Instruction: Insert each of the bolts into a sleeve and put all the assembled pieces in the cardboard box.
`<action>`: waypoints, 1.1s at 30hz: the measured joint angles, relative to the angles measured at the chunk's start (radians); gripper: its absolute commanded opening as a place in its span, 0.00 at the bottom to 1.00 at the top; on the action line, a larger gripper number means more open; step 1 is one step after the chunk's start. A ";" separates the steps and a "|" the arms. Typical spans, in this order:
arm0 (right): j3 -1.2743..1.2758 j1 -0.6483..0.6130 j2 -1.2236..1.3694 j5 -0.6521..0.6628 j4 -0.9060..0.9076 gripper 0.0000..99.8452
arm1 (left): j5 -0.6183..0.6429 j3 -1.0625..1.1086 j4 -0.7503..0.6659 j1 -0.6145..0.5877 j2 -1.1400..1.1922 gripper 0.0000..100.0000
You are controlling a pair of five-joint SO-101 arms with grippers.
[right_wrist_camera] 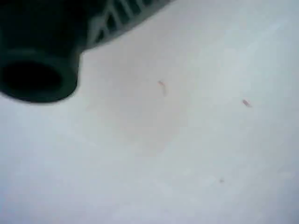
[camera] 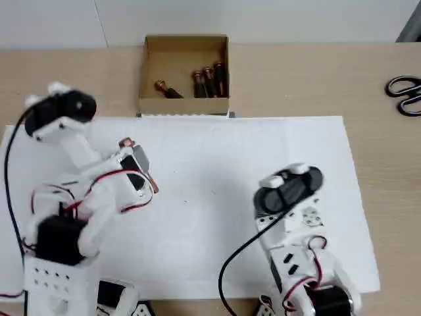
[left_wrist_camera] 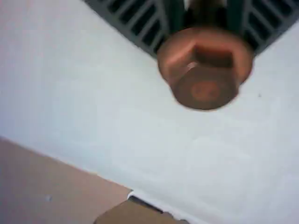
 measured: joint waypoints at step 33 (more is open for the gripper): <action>0.126 -0.463 -0.009 0.000 -0.063 0.00 | -0.028 0.623 -0.365 0.253 -0.618 0.01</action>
